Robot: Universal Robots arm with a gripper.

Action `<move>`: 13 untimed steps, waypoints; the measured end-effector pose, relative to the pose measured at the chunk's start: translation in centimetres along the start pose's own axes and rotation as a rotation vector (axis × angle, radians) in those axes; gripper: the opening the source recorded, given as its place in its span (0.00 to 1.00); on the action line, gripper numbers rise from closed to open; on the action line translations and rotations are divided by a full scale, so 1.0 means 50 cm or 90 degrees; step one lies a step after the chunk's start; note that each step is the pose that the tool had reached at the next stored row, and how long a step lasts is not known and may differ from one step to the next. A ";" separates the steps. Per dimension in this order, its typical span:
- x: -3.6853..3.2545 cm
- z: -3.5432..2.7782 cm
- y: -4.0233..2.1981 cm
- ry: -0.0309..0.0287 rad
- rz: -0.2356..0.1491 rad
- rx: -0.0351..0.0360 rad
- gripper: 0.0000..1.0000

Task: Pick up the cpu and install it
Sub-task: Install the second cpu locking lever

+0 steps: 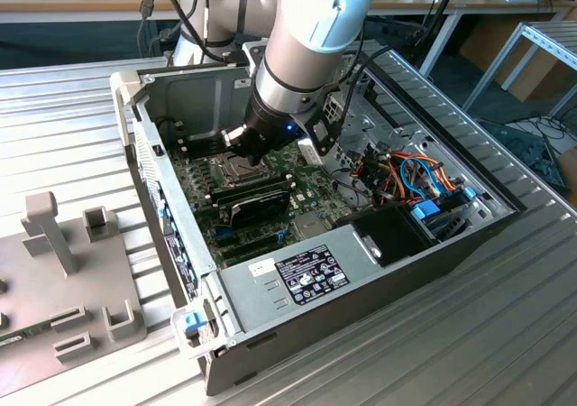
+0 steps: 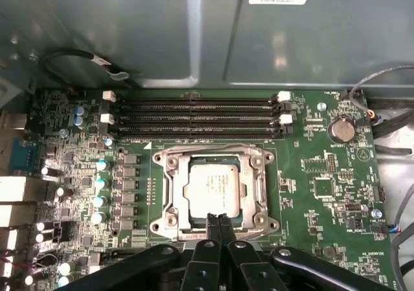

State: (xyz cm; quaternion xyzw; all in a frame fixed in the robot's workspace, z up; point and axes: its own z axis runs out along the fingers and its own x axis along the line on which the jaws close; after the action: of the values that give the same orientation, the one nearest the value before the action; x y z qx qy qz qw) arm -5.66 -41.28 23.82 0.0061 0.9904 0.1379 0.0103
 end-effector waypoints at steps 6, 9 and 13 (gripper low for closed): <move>-0.001 -0.001 -0.006 0.0000 0.000 0.0000 0.11; 0.002 0.005 -0.009 0.0000 0.000 0.0000 0.11; 0.010 0.012 -0.011 0.0000 0.000 0.0000 0.11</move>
State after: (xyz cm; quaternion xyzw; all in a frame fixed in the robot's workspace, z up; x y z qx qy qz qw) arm -6.15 -41.66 23.07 0.0061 0.9904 0.1379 0.0103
